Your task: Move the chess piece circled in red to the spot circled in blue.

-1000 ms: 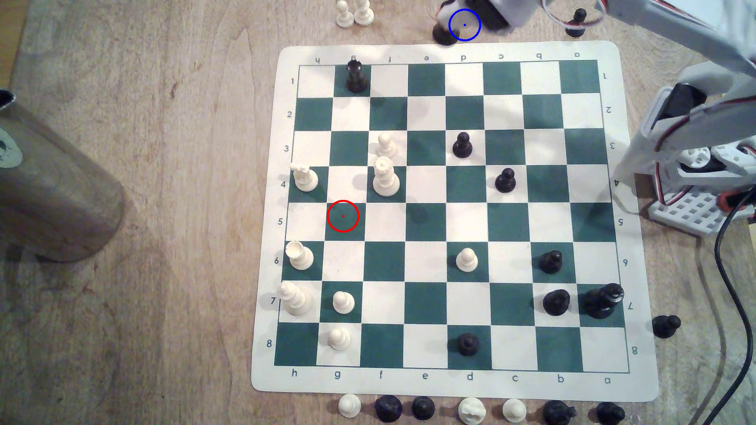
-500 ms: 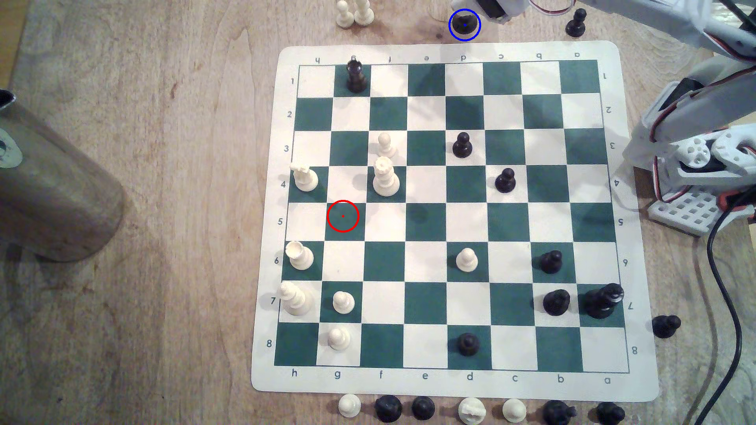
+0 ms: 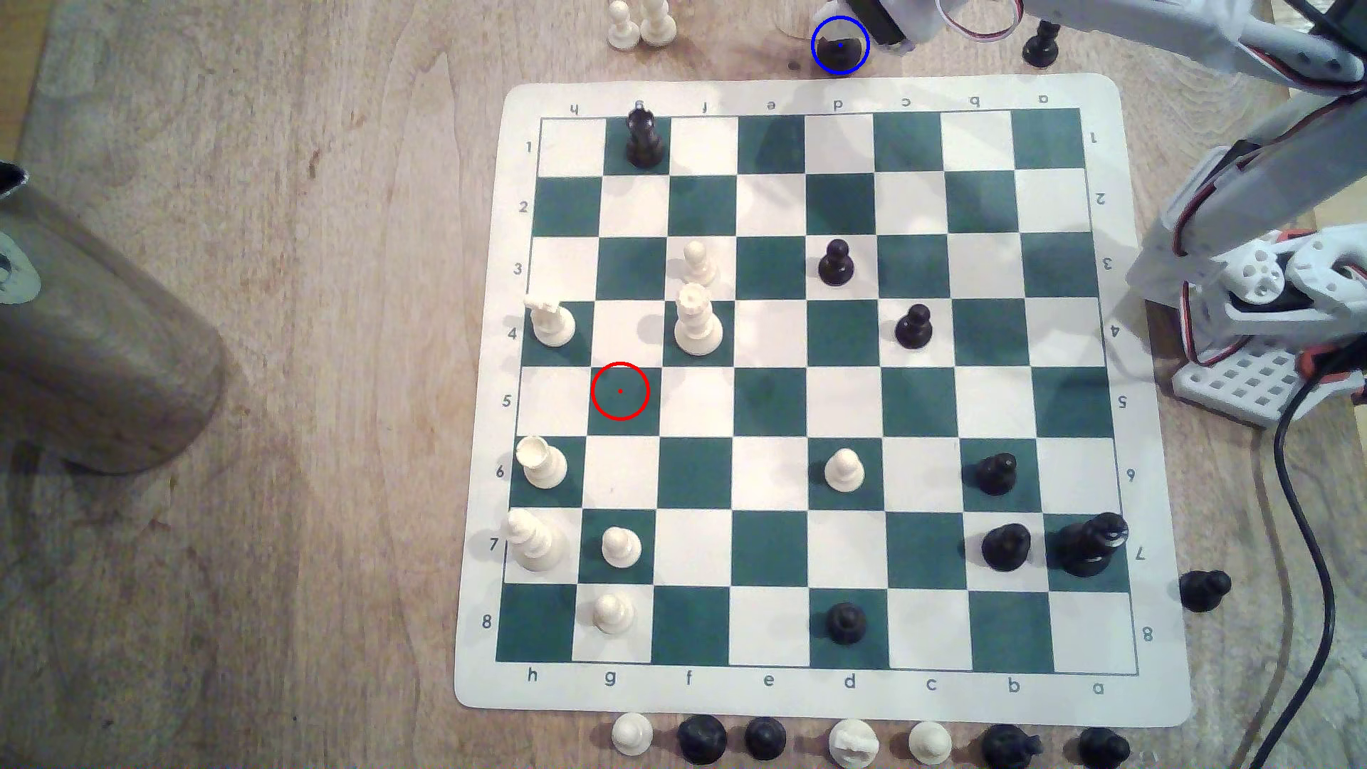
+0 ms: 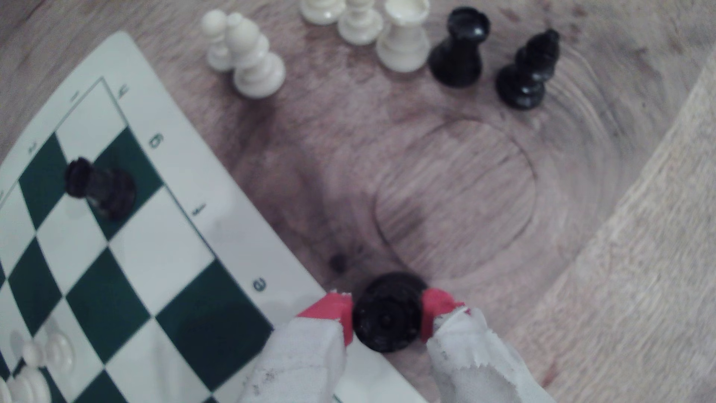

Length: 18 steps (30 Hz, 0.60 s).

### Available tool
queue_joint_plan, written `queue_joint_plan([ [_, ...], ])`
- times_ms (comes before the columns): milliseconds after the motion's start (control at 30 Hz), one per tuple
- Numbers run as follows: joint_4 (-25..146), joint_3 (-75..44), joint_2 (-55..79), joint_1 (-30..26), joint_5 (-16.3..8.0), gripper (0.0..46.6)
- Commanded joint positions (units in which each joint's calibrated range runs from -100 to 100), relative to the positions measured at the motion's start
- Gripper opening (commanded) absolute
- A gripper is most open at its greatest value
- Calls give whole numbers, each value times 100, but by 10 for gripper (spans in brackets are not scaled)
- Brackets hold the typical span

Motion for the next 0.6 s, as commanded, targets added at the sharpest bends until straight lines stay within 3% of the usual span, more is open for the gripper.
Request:
queue_joint_plan([
  [0,-192,-72,8,25,15,7],
  [333,-225,-18,-1,25,20,24],
  [367,-225,-9,-1,25,24,56],
  [400,-225,1,-1,33,29,132],
  [433,-233,19,-1,41,34,165],
  [533,-520,173,-26,56,24,243],
  [567,-528,182,-35,56,29,250],
])
